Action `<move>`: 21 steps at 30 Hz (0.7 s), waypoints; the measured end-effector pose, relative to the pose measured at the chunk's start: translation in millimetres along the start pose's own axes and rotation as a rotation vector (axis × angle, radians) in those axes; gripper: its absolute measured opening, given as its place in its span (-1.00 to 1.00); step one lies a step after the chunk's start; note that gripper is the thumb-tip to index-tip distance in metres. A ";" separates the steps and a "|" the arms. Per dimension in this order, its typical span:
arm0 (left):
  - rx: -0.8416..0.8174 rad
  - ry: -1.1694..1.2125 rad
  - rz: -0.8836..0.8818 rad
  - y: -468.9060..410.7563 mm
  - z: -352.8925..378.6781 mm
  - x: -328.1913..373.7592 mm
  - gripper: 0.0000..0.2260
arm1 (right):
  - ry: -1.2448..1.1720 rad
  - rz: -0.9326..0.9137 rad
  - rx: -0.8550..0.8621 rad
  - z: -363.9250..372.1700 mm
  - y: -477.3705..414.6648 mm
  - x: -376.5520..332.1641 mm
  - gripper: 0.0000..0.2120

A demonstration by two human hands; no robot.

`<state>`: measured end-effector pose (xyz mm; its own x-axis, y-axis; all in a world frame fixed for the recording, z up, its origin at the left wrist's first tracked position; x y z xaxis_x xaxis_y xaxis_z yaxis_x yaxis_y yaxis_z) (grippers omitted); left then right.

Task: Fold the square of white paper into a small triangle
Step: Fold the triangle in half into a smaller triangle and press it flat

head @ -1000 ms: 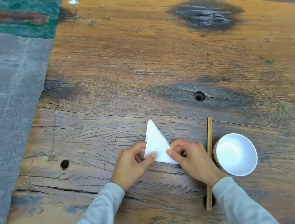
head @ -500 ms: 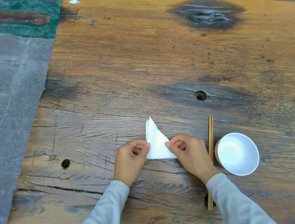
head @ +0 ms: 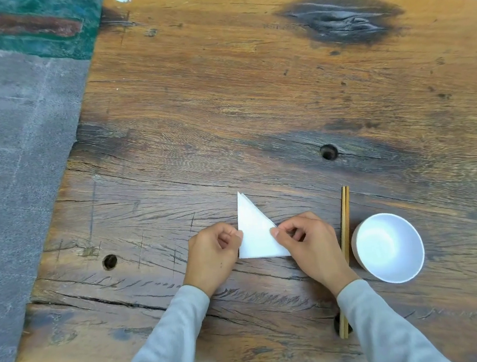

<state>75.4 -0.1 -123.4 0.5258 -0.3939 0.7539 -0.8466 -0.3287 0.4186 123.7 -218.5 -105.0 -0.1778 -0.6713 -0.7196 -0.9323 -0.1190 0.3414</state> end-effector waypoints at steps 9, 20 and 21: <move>-0.004 -0.140 -0.001 -0.8 -1.8 4.3 -0.82 | 0.001 0.030 0.003 0.6 0.0 -1.1 -0.90; -0.002 -0.199 -0.002 -3.3 -0.6 9.5 -0.81 | 0.014 0.041 0.005 0.6 0.4 0.2 -0.86; -0.001 -0.203 -0.002 -3.6 -0.4 9.7 -0.81 | 0.015 0.040 0.006 0.3 0.5 0.3 -0.86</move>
<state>83.6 -2.4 -117.4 0.5336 -0.5582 0.6353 -0.8453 -0.3287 0.4211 123.1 -218.6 -105.2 -0.2108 -0.6862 -0.6962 -0.9265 -0.0869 0.3662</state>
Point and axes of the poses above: each hand's wrist, its own y-axis away from the middle knuckle, its own z-axis out of the palm, x = y × z, the point moved 8 cm from there along -y, towards the middle knuckle, and after that the axes turned 2 degrees about x, right-handed, at the moved point
